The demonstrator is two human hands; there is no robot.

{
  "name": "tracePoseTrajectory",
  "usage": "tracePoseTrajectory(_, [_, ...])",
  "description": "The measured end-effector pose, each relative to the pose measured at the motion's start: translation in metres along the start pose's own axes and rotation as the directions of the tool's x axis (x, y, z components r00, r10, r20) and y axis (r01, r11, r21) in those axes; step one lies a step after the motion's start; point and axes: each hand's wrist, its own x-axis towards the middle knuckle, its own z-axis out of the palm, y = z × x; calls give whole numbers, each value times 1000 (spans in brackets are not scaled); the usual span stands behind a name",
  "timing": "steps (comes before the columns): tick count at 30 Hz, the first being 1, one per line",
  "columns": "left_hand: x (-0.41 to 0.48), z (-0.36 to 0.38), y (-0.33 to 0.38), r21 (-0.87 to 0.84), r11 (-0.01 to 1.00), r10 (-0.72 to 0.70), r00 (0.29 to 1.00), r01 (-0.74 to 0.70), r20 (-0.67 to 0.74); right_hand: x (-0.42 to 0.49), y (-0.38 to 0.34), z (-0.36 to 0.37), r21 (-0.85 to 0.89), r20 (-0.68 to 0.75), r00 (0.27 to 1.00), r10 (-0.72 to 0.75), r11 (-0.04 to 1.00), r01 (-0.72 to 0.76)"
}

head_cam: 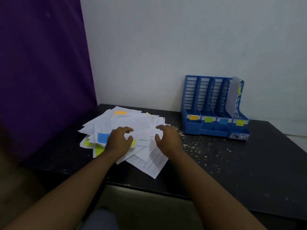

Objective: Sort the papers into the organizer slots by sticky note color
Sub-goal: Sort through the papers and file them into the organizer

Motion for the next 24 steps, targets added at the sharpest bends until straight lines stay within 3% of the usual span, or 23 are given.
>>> tracePoseTrajectory(3, [-8,-16,-27,106,992,-58,995,66,-77,-11,-15,24,-19,114,993,-36,999,38])
tracePoseTrajectory(8, [-6,-50,-55,197,914,-303,921,354,-246,-20,-38,47,-24,172,982,-74,997,80])
tracePoseTrajectory(12, [0,-63,-68,247,832,-452,866,496,-215,-16,-50,53,-19,188,979,-76,997,81])
tracePoseTrajectory(18, [10,-65,-78,231,823,-490,855,518,-171,-8,-58,53,1,186,982,-42,999,43])
tracePoseTrajectory(20, [11,-67,-74,208,854,-425,871,476,-248,-6,-56,51,5,171,984,-47,999,47])
tracePoseTrajectory(24, [24,-77,-59,26,965,-229,884,262,-407,4,-54,38,60,112,993,-36,998,29])
